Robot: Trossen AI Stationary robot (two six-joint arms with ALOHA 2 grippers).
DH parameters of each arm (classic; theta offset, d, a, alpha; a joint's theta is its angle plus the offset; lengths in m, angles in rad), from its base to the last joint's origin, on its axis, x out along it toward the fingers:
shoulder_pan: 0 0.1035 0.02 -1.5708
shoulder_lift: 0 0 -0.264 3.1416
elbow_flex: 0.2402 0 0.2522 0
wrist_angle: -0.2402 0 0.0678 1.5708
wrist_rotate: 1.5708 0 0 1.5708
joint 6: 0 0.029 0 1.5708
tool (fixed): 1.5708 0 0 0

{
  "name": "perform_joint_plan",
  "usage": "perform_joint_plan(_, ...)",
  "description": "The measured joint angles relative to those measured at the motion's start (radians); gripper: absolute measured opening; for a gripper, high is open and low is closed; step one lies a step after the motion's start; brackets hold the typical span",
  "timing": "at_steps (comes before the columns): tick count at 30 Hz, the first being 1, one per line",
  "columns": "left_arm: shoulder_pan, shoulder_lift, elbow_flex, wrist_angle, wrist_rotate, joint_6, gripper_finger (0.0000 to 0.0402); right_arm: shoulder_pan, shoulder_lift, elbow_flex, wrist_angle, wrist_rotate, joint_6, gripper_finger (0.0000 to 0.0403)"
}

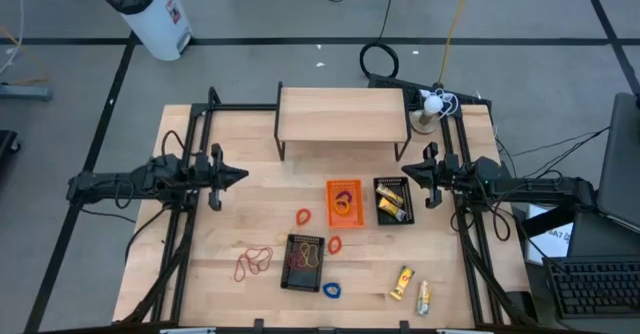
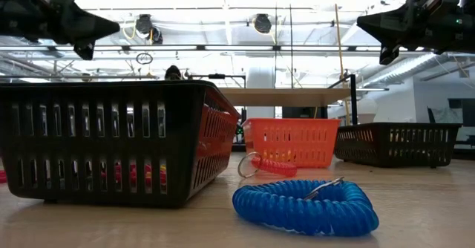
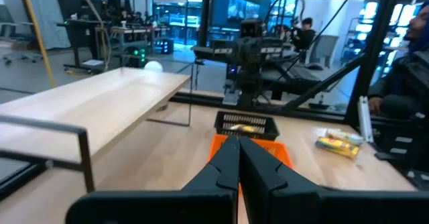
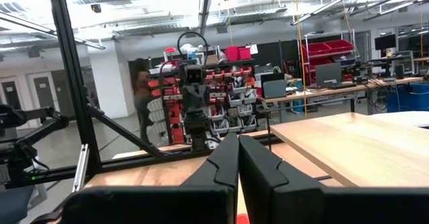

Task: Pick & Place Office Desk Supplies
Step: Put the orange spring keychain into the orange bin

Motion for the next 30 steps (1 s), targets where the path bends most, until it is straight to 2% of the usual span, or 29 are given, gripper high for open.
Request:
perform_joint_plan(11,0.000,-0.028,-0.049,-0.006,-0.006,-0.008,0.0002,0.000,0.000,0.000,0.000,0.000,-0.008,0.0000)
perform_joint_plan(25,0.000,-0.028,-0.050,-0.041,-0.014,-0.026,0.0002,0.000,0.000,0.000,0.000,0.001,-0.016,0.0000)
perform_joint_plan(30,0.000,-0.001,-0.045,-0.030,-0.007,-0.173,0.0003,0.000,0.000,0.000,0.001,0.004,-0.021,0.0000)
